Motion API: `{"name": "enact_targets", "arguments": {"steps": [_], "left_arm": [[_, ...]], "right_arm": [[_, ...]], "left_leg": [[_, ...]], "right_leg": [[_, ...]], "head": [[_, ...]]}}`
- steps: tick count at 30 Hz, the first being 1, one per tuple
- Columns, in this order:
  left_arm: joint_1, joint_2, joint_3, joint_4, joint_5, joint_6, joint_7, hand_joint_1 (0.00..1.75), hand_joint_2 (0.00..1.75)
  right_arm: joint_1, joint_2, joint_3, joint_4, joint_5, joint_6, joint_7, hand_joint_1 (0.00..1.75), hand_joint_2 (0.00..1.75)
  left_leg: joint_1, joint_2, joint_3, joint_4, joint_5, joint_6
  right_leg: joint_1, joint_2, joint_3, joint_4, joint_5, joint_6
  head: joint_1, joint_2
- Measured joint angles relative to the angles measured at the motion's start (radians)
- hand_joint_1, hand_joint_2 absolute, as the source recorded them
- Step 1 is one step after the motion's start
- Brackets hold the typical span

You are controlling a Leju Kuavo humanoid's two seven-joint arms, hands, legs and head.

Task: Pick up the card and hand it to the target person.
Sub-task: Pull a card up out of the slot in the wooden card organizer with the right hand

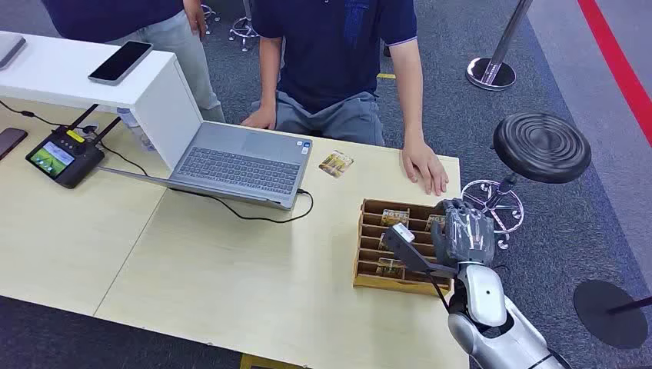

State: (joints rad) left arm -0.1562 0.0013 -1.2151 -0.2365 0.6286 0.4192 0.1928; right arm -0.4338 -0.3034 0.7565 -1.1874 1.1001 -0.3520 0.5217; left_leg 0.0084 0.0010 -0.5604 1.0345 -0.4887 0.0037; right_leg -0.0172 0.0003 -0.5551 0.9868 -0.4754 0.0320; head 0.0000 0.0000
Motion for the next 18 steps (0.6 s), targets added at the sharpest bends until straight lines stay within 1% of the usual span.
{"name": "enact_targets", "arguments": {"steps": [4, 11, 18], "left_arm": [[0.000, 0.000, -0.001, 0.000, -0.001, 0.002, 0.001, 0.00, 0.00], [0.004, 0.001, -0.001, 0.002, 0.000, 0.001, 0.005, 0.00, 0.00], [0.005, 0.000, -0.001, 0.002, 0.000, 0.000, 0.005, 0.00, 0.00]], "right_arm": [[0.000, 0.001, -0.001, 0.014, -0.004, -0.008, -0.002, 0.90, 1.75], [-0.001, 0.000, -0.003, 0.027, -0.010, -0.010, -0.003, 0.96, 1.75], [-0.001, -0.001, -0.005, 0.031, -0.012, -0.010, -0.002, 0.98, 1.75]], "left_leg": [[0.000, -0.001, 0.000, 0.001, 0.000, 0.000], [0.000, -0.001, 0.000, 0.001, 0.000, 0.000], [0.000, 0.000, 0.000, 0.000, 0.000, 0.000]], "right_leg": [[0.000, -0.001, 0.000, 0.001, -0.001, 0.000], [0.000, -0.001, 0.000, 0.001, -0.001, 0.001], [0.000, 0.000, 0.000, 0.000, 0.000, 0.000]], "head": [[0.000, 0.000], [0.000, 0.000], [0.000, 0.000]]}}
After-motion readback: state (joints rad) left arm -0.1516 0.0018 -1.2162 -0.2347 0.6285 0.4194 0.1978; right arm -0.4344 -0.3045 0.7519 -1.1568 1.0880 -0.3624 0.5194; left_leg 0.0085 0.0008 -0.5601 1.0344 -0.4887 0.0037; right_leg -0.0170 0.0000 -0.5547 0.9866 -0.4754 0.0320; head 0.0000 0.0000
